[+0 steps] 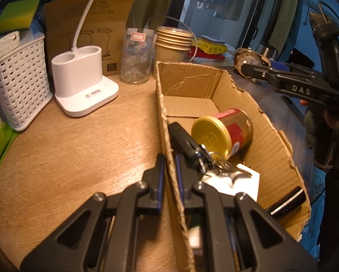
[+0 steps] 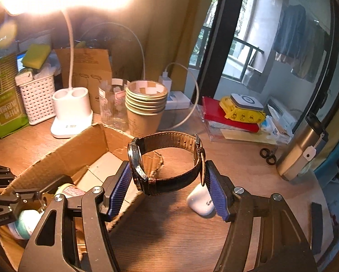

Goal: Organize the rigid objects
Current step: 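Carry the wristwatch into the box and open the right gripper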

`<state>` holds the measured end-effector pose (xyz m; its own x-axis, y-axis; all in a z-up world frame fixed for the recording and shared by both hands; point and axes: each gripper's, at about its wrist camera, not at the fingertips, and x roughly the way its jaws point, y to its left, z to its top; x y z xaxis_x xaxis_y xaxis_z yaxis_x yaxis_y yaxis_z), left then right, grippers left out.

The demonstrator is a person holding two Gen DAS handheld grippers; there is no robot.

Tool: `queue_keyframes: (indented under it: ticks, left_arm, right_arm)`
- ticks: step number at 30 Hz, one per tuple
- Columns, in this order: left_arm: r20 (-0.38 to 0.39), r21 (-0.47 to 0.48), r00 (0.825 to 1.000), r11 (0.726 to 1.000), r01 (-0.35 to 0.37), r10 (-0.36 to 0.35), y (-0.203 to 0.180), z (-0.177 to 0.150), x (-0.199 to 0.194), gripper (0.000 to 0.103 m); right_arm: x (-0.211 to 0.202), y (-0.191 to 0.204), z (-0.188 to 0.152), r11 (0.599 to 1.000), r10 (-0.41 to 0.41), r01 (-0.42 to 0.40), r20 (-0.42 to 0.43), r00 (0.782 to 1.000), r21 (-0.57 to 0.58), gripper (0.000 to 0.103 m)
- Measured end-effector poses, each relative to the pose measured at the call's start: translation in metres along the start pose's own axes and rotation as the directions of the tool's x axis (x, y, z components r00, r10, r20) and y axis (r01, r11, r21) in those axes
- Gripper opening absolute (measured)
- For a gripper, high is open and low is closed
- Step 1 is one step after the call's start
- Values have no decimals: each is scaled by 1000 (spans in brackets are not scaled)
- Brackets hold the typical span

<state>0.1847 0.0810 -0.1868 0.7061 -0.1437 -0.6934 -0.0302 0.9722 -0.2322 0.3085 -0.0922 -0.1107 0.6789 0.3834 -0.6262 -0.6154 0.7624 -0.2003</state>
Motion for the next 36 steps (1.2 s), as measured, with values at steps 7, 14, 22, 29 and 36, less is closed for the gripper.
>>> queue_keyframes:
  ticks: [7, 14, 22, 29, 36]
  left_arm:
    - [0, 0, 1000, 1000, 0, 0, 0, 0, 0, 11]
    - [0, 0, 1000, 1000, 0, 0, 0, 0, 0, 11]
    - [0, 1, 1000, 1000, -1, 1, 0, 0, 0, 11]
    - [0, 1, 1000, 1000, -1, 1, 0, 0, 0, 11]
    - [0, 1, 1000, 1000, -1, 1, -1, 0, 0, 11]
  right_arm:
    - [-3, 16, 5, 999, 30, -29, 9, 1000, -25, 67]
    - [-1, 32, 7, 997, 63, -62, 8, 998, -49, 67]
    - [9, 47, 5, 992, 97, -98, -23, 995, -84, 67]
    - [23, 58, 0, 986, 127, -134, -76, 989, -97, 67]
    - [32, 64, -2, 979, 167, -181, -133, 977, -98, 67]
